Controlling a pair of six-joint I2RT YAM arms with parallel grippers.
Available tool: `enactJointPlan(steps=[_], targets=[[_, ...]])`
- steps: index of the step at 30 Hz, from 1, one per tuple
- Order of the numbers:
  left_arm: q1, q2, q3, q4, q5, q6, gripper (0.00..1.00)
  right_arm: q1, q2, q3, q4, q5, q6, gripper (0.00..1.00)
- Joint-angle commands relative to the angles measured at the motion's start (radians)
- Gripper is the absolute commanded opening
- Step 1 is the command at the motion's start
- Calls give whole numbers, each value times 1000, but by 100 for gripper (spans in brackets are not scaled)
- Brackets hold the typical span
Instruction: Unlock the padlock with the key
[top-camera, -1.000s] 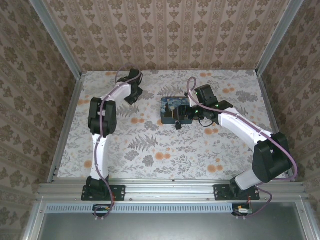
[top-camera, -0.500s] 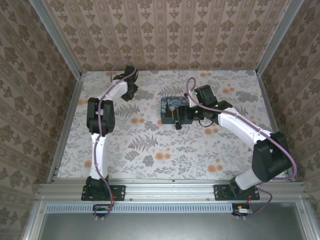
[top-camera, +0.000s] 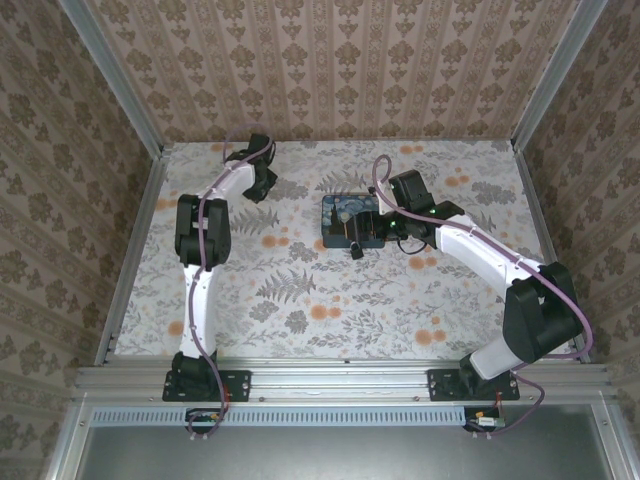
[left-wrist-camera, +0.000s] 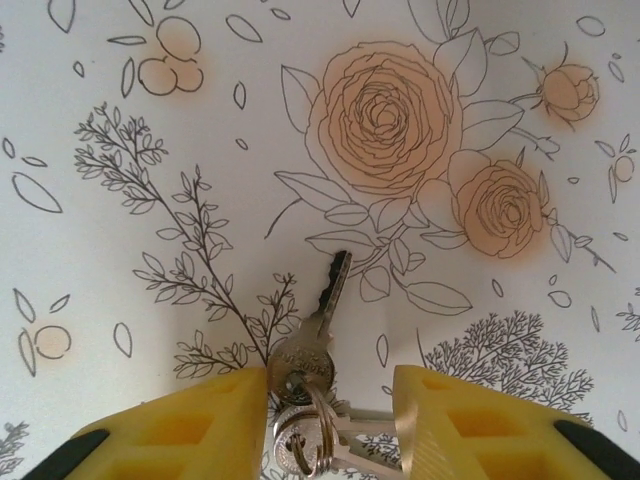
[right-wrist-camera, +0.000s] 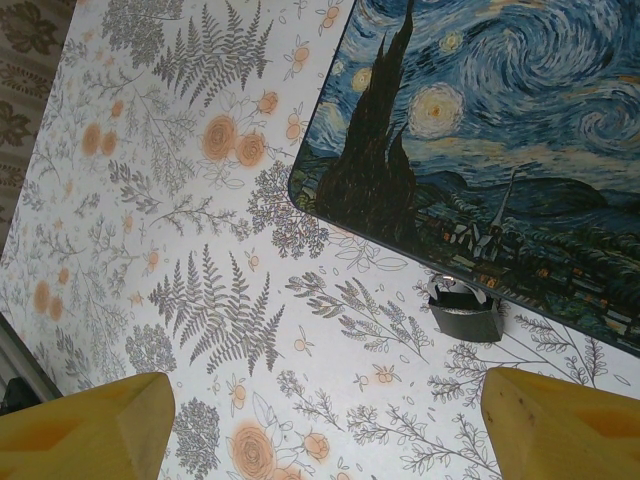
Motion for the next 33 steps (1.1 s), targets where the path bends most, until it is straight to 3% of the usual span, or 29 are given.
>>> enactJointPlan(steps=[1, 10, 22, 25, 29, 33], targets=[[4, 21, 23, -22, 7, 23, 36, -5, 5, -5, 5, -17, -5, 82], [5, 18, 18, -20, 23, 30, 27, -6, 6, -7, 1, -15, -9, 81], [-1, -35, -44, -37, 47, 66, 6, -7, 2, 10, -20, 0, -26, 81], [-8, -95, -95, -33, 68, 128, 0, -7, 1, 9, -23, 7, -30, 81], [-21, -211, -188, -12, 116, 272, 0, -6, -13, -6, -8, 7, -14, 81], [-41, -353, -328, 24, 288, 425, 0, -6, -39, -27, 6, 3, 6, 81]])
